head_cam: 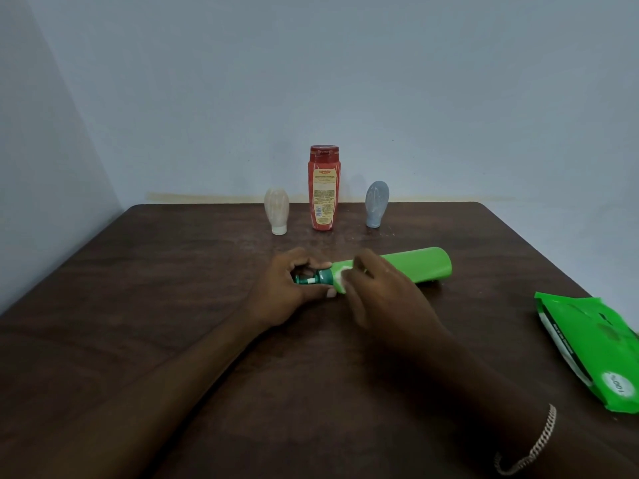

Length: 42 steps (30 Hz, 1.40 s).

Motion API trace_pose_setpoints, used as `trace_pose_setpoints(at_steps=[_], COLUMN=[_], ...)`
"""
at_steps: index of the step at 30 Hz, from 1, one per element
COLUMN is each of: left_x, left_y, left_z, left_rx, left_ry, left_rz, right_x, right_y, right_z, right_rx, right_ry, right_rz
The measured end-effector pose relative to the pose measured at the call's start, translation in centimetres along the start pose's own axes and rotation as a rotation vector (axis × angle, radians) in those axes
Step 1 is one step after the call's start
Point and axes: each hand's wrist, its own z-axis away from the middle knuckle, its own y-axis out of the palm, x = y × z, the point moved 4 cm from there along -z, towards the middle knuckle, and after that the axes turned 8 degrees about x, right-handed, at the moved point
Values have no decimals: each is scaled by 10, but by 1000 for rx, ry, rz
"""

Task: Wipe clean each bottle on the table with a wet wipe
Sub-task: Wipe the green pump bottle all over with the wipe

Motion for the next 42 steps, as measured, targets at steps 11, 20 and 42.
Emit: trace_pose_setpoints(at_steps=[11, 20, 42], left_x=[6, 7, -7], left_y=[2, 11, 18], left_z=[-1, -6, -5], left_rx=[42, 75, 168], left_ry=[-76, -314, -130], left_rz=[-8, 259, -68], right_x=[-36, -25, -8], right_y=[-10, -10, -10], right_z=[1, 2, -14], right_rx=[-81, -60, -40], right_ry=[93, 61, 46], right_rz=[-211, -319, -281])
